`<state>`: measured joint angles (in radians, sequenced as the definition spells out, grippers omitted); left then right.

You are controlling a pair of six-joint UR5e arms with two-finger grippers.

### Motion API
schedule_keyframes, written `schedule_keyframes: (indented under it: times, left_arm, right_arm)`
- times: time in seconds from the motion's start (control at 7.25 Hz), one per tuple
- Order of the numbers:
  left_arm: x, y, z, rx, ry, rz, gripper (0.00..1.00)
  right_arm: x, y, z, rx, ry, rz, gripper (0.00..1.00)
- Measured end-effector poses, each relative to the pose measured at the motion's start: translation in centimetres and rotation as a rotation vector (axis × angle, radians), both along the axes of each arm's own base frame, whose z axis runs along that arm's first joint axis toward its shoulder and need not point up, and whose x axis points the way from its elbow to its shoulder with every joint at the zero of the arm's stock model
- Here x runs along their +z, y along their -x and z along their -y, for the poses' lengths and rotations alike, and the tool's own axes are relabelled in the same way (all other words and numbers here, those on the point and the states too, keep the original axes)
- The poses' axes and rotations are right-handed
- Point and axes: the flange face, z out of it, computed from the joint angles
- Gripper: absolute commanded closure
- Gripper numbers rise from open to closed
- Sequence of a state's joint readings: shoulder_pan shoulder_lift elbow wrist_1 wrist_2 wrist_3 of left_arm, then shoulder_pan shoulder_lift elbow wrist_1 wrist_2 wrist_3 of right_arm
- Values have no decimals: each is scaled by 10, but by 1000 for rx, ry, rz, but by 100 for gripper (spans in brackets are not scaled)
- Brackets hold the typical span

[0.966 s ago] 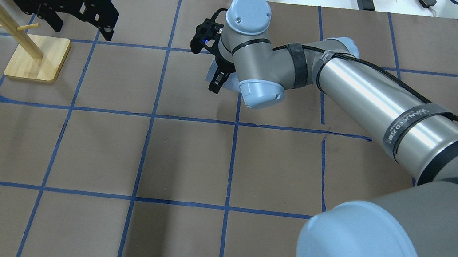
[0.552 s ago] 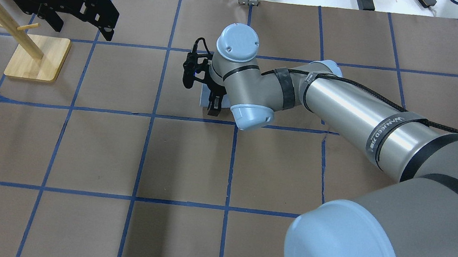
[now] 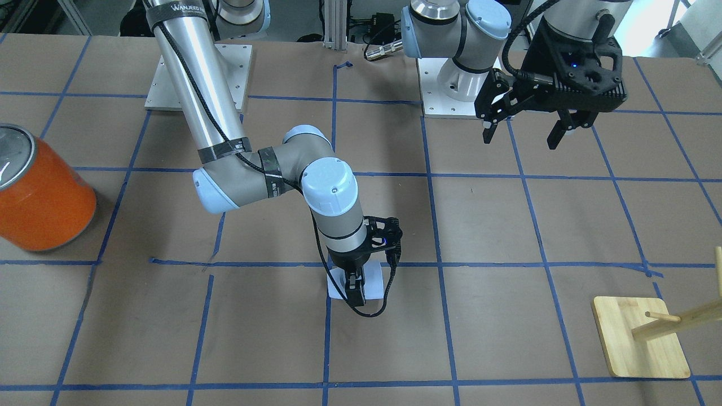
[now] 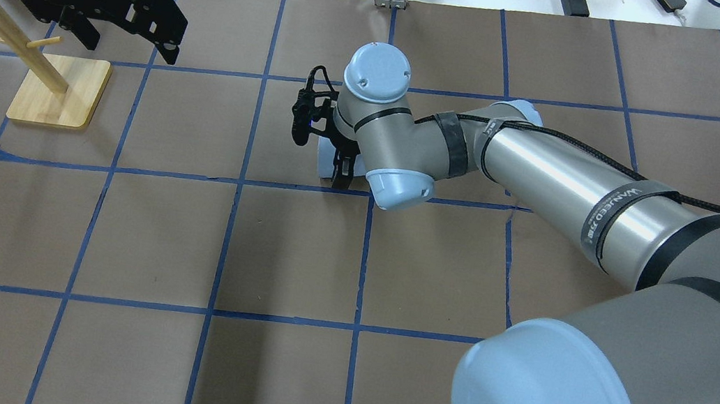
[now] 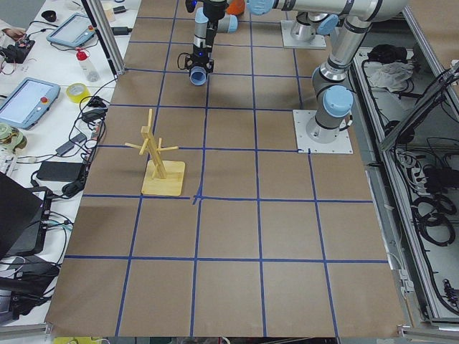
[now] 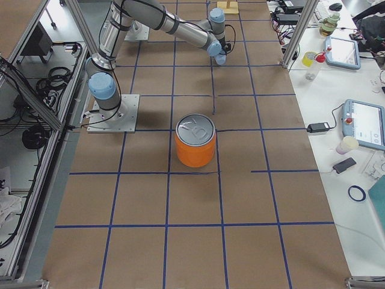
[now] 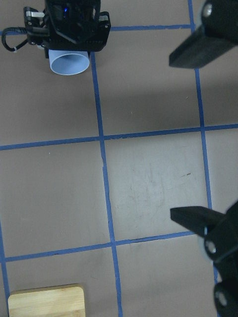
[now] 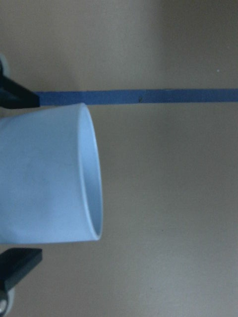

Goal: Flip cup
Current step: 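Carry the held cup toward the table centre and lower it, then tip the cup onto its side, open the right gripper and raise it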

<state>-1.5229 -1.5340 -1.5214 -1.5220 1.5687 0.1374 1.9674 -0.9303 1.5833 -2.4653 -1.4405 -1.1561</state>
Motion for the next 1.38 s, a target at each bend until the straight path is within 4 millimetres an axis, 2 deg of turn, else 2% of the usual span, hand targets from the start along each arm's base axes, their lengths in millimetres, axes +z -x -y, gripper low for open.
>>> schedule_keyframes:
  times: [0.14,0.28,0.41,0.55,0.69,0.97,1.1,1.24,1.38]
  left_arm:
    - [2,-1,-2,-1,4,3,0]
    - [4,-1,-3,-1,6,3,0]
    - [4,-1,-3,-1,6,2,0]
    - [4,-1,-3,-1,6,2,0]
    - [4,-1,-4,-1,5,2,0]
    - [4,-2,-4,-1,5,1,0]
    - [3,-1,-3,0,4,-3,0]
    - [3,0,-3,-1,5,-12,0]
    - [4,0,-4,-2,8,-22,0]
  right_arm:
    - [7,1,0,0,5,8,0]
    - [24,3,-2,-3,10,12,0]
    - [51,10,-6,-15,6,8,0]
    - [86,26,-9,-45,1,3,0]
    - [129,58,-10,-104,-7,1,0]
    - [214,147,-18,-261,-37,-4,0]
    - [248,193,-29,-354,-55,-3,0]
    - [279,230,-43,-470,-70,5,0]
    - [304,255,-59,-607,-78,18,0]
